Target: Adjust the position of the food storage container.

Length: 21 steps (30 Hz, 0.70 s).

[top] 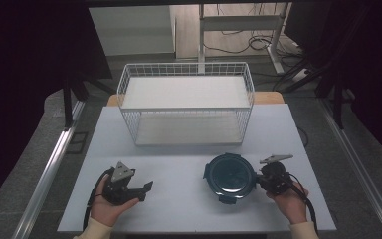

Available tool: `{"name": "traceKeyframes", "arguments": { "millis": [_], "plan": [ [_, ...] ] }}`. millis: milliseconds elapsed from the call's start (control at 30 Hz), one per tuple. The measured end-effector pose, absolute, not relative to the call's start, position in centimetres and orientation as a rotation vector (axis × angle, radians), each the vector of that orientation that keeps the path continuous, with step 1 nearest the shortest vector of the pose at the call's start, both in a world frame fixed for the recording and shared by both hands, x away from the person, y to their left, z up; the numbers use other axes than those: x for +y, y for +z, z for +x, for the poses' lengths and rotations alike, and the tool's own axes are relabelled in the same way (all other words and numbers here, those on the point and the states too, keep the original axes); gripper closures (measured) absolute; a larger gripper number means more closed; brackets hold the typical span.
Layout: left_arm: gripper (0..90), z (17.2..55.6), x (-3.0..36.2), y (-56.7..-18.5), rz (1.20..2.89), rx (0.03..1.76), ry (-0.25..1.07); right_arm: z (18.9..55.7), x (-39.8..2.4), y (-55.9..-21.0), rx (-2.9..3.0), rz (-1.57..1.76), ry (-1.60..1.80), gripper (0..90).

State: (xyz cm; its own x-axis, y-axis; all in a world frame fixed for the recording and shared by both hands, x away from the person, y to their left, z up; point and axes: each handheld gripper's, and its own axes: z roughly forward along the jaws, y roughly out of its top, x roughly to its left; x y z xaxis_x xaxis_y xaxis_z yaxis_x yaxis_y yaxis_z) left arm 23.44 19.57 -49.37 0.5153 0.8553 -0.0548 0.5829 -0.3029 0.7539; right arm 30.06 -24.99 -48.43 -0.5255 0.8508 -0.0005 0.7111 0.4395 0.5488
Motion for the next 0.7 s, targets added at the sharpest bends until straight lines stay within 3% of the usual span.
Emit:
{"name": "traceKeyframes", "arguments": {
  "millis": [700],
  "plan": [
    [22.9,23.4,19.9,-49.0,1.997,1.174,0.472,30.0,-18.6,-48.8,2.509,1.081,0.780,90.0]
  ]
}}
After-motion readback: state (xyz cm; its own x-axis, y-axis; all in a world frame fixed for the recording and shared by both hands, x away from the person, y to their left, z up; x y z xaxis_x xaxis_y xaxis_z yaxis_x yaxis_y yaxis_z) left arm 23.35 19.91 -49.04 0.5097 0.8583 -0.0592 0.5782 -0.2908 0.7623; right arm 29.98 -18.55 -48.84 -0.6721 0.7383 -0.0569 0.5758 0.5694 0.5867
